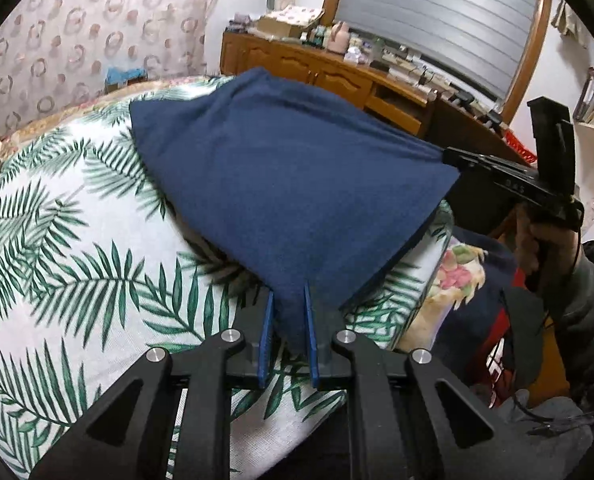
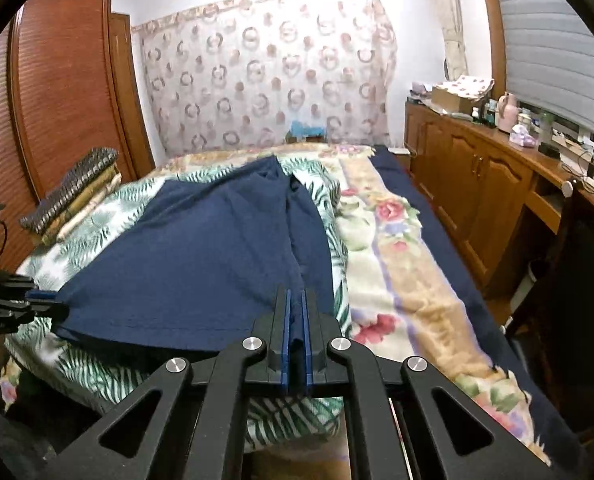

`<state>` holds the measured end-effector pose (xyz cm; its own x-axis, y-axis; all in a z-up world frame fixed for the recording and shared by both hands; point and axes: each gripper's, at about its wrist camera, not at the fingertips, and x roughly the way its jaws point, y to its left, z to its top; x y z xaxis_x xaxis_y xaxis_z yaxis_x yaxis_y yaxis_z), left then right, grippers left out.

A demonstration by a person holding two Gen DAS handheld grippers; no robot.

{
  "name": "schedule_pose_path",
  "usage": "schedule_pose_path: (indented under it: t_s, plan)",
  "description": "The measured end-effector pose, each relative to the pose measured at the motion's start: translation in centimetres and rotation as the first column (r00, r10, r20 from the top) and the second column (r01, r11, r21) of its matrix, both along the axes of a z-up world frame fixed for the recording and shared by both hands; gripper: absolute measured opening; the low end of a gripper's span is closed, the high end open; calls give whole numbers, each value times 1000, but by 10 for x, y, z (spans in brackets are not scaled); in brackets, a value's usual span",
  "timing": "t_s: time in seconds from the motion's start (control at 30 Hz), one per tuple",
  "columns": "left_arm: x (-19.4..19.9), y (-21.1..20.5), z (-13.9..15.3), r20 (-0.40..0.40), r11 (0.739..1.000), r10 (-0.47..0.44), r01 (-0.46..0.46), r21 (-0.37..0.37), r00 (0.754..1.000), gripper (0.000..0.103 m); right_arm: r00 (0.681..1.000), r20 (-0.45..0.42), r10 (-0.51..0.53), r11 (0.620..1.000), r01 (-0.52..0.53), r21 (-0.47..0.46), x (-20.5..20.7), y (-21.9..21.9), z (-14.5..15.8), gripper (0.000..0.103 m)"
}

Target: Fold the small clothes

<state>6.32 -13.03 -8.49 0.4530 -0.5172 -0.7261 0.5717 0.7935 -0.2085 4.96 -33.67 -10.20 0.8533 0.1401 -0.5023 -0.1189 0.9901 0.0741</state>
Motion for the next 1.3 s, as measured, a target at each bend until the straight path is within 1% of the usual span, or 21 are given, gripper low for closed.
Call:
schedule_pose_path:
  t_s: [0.07, 0.13, 0.17, 0.23, 0.27, 0.3, 0.33, 0.37, 0.4, 0.6, 0.73, 0.8, 0.83, 0.9, 0.97, 1.0, 1.03, 1.07, 1.13, 1.23, 1.3]
  plan:
    - [2, 0, -4, -11, 1000, 5, -5, 8, 1000, 18, 1000, -25, -6, 1000, 6, -5, 2, 1, -7, 5]
    - [3, 0, -8, -21, 1000, 12, -12, 15, 1000, 22, 999, -42, -10, 1000, 10, -5, 6, 1, -5, 5]
    - [3, 0, -9, -25, 1000, 17, -16, 18, 1000, 22, 999, -50, -14, 1000, 14, -14, 8, 2, -7, 12]
    - [5, 1, -12, -35, 1000, 20, -19, 17, 999, 22, 996, -64, -54, 997, 50, -59, 13, 5, -5, 21]
    - [5, 1, -13, -38, 1000, 21, -20, 15, 999, 23, 995, -69, -67, 996, 63, -66, 15, 4, -5, 29]
    - [4, 0, -13, -41, 1000, 23, -23, 14, 999, 23, 994, -76, -75, 996, 70, -58, 17, 2, -5, 34]
    - [4, 0, -14, -43, 1000, 24, -24, 12, 999, 23, 993, -84, -83, 996, 79, -45, 18, 0, -5, 45]
    - [5, 1, -14, -44, 1000, 25, -25, 11, 999, 23, 991, -93, -92, 996, 89, -28, 19, -3, -6, 52]
    - [5, 0, -14, -45, 1000, 27, -26, 10, 999, 25, 991, -101, -91, 996, 91, -9, 19, -5, -5, 53]
    - [5, 1, -16, -42, 999, 34, -33, 7, 999, 28, 990, -134, -35, 996, 46, 78, 23, -8, -3, 53]
    - [5, 0, -16, -35, 999, 32, -32, 10, 999, 30, 990, -144, -8, 996, 20, 81, 27, -10, -5, 53]
    - [5, -1, -17, -32, 999, 32, -31, 8, 999, 31, 990, -142, -3, 998, 12, 63, 26, -8, -5, 53]
    - [5, -1, -17, -30, 1000, 31, -30, 8, 999, 33, 990, -144, 1, 998, 7, 58, 27, -8, -5, 52]
    - [4, -1, -17, -25, 1000, 28, -27, 9, 999, 35, 989, -146, 7, 999, 1, 54, 26, -7, -6, 45]
    - [3, -4, -17, -14, 1000, 24, -23, 16, 1000, 38, 989, -148, 24, 999, -17, 49, 26, -6, -6, 30]
    - [2, -5, -17, -8, 1000, 23, -23, 21, 1000, 38, 988, -150, 34, 998, -27, 48, 27, -5, -6, 27]
    - [0, -7, -17, 1, 999, 18, -18, 29, 1000, 34, 987, -153, 49, 998, -41, 51, 27, -4, -6, 18]
    - [0, -7, -17, 1, 1000, 8, -8, 25, 1000, 25, 987, -152, 55, 998, -48, 51, 28, -4, -6, 15]
    - [0, -5, -13, 9, 1000, 13, -13, 0, 1000, 15, 988, -143, 64, 997, -58, 45, 28, -5, -5, 11]
    - [1, 0, 4, 40, 998, 27, -24, -55, 999, 13, 992, -88, 87, 994, -81, 71, 25, -9, 6, 10]
    - [5, 4, 22, 78, 995, 35, -28, -91, 996, 13, 995, -35, 90, 992, -86, 89, 22, -14, 21, 9]
